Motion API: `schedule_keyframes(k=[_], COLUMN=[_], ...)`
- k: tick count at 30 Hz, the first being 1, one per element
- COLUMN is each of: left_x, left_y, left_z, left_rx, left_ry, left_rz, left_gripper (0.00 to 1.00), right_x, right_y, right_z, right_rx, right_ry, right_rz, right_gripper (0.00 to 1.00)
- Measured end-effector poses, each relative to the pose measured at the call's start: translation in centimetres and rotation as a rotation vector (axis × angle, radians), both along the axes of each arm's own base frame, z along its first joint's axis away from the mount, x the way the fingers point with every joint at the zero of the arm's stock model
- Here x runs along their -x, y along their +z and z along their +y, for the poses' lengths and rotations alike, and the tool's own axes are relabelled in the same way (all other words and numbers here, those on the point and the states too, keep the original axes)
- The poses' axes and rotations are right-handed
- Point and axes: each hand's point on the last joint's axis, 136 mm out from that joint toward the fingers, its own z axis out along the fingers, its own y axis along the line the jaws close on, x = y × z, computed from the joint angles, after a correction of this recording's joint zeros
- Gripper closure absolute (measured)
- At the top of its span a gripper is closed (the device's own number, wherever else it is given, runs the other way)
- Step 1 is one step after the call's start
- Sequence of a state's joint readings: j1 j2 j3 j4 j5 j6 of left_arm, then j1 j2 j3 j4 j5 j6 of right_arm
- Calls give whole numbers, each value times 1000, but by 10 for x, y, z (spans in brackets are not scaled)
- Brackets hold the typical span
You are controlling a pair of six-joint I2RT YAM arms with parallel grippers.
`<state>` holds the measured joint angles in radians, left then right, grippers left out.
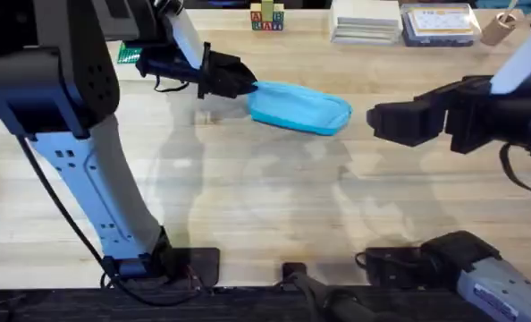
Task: Unzip the bag, pick up the pens from the table one at a time and place them inside, then zip the bag closed.
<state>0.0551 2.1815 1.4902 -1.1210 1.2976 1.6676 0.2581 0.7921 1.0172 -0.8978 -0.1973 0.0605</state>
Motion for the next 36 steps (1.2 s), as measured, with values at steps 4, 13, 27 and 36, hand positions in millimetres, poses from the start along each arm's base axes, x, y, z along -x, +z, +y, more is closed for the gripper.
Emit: schedule_keyframes(k=[4, 13, 27, 36], left_x=[0, -3, -6, 11], left_y=[0, 0, 0, 14], left_z=[0, 5, 10, 13], left_rx=[0, 0, -1, -68], left_ry=[0, 13, 19, -37], left_rz=[0, -6, -49, -114], left_gripper=[960, 260, 4, 4], right_x=[0, 0, 0, 0], right_y=[0, 0, 0, 0], right_z=[0, 0, 0, 0], right_rx=[-2, -2, -2, -2], right_ry=[2, 2, 2, 2], right_rz=[0, 1, 1, 1], right_gripper=[5, 4, 4, 5])
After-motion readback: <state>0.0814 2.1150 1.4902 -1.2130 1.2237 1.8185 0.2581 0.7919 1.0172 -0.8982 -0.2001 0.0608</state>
